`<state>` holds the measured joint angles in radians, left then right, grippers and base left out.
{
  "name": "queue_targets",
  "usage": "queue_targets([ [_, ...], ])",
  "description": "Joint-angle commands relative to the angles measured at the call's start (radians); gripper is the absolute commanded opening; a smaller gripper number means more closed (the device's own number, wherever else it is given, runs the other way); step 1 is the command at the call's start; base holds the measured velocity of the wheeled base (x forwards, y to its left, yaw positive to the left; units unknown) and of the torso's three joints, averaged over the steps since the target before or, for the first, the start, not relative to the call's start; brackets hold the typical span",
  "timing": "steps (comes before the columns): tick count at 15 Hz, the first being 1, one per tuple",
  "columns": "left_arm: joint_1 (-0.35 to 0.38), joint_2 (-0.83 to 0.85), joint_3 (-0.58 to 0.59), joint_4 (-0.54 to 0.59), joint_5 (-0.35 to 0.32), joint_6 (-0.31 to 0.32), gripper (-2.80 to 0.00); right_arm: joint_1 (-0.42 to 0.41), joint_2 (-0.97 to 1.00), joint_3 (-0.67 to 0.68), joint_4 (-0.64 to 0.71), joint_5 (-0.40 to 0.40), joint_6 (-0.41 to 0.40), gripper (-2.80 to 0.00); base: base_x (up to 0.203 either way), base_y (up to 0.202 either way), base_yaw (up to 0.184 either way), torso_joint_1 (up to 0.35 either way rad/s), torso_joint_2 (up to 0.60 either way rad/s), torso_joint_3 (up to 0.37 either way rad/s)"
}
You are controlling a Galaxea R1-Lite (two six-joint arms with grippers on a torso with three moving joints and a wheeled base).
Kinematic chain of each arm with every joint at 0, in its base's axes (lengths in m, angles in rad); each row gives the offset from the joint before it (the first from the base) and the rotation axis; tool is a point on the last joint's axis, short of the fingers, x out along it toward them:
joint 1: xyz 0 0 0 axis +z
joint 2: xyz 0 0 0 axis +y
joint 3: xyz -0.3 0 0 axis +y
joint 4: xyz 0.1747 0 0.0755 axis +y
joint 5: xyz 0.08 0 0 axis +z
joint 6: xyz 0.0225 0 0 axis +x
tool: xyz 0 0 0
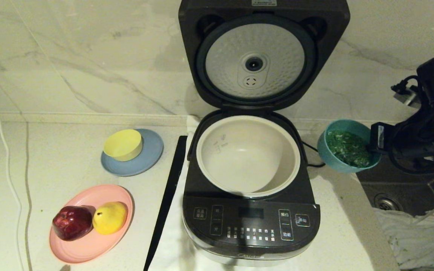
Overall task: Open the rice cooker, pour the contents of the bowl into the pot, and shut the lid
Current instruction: Pour the water from the bowl into the rice cooker
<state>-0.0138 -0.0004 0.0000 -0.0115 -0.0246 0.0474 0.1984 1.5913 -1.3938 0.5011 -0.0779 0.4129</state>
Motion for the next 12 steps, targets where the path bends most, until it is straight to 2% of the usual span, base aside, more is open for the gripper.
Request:
queue_targets([
  [1, 0.000, 0.000, 0.008, -0.001, -0.002, 0.000, -2.80, 0.054, 0.048, -0.130, 0.081, 0.000, 0.013, -2.80, 0.000, 0.000, 0.000, 0.000, 0.00, 0.000],
  [7, 0.000, 0.000, 0.008, -0.001, 0.000, 0.000, -2.80, 0.220, 0.184, -0.477, 0.291, 0.000, 0.048, -2.80, 0.000, 0.000, 0.000, 0.000, 0.00, 0.000],
  [9, 0.000, 0.000, 0.008, -0.001, -0.003, 0.000, -2.80, 0.274, 0.224, -0.530, 0.304, -0.002, 0.075, -2.80, 0.000, 0.000, 0.000, 0.000, 0.00, 0.000],
  [12, 0.000, 0.000, 0.008, -0.001, 0.000, 0.000, -2.80, 0.331, 0.261, -0.537, 0.245, -0.029, 0.079, -2.80, 0.000, 0.000, 0.000, 0.000, 0.00, 0.000],
])
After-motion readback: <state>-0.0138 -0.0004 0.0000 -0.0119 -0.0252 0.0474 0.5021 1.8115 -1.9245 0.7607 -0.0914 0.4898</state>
